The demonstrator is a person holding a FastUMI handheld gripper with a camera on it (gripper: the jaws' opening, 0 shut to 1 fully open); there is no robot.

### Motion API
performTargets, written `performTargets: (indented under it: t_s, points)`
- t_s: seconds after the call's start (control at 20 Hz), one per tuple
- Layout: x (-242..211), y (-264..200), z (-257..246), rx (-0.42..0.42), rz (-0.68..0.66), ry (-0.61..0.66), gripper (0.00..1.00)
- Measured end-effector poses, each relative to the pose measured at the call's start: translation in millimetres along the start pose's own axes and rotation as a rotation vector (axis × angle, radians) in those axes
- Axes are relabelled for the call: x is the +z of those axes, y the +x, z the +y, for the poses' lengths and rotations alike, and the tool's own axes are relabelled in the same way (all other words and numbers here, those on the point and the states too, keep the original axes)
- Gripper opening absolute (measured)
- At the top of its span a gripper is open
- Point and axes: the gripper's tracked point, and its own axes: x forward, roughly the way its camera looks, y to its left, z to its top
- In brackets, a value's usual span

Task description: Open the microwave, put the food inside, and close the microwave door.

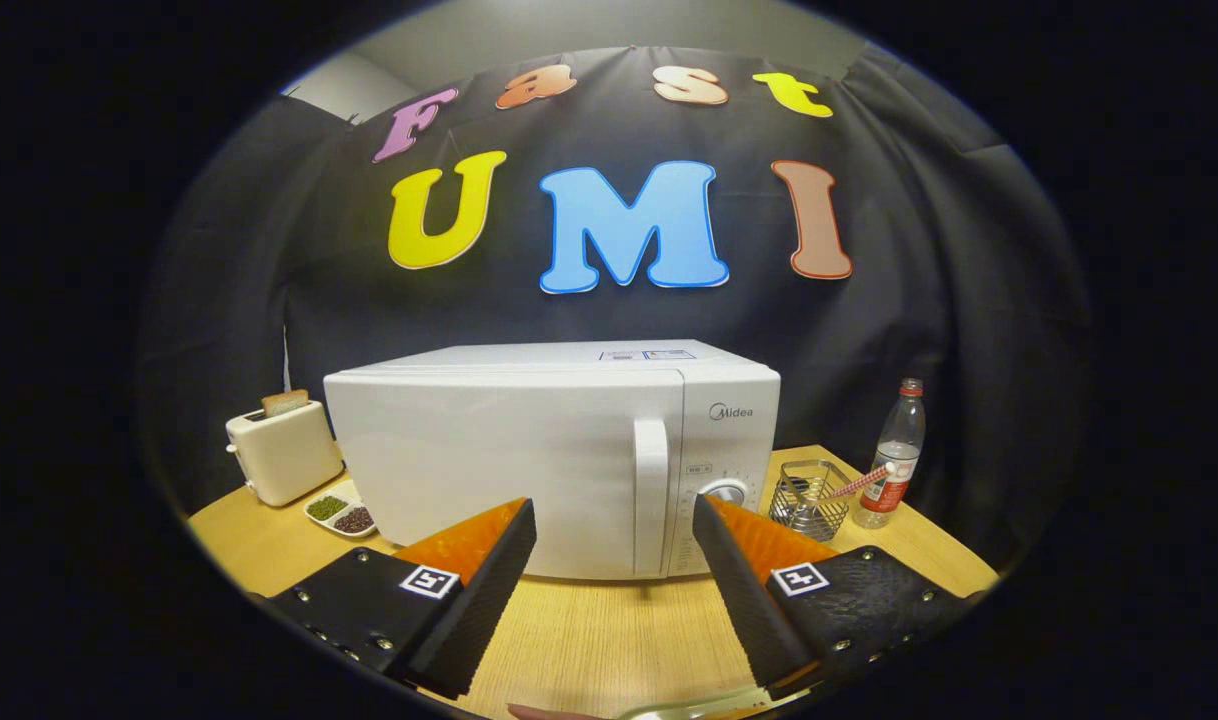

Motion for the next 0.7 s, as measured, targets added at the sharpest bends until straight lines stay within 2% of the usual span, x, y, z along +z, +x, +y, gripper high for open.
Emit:
performTargets:
  t_s: [0.3,0.7]
  points:
    - [-13.3,30.8,-3.3,-0.005,0.053,0.064,0.98]
    - [-17.1,59.2,2.7,0.007,0.084,0.077,0.98]
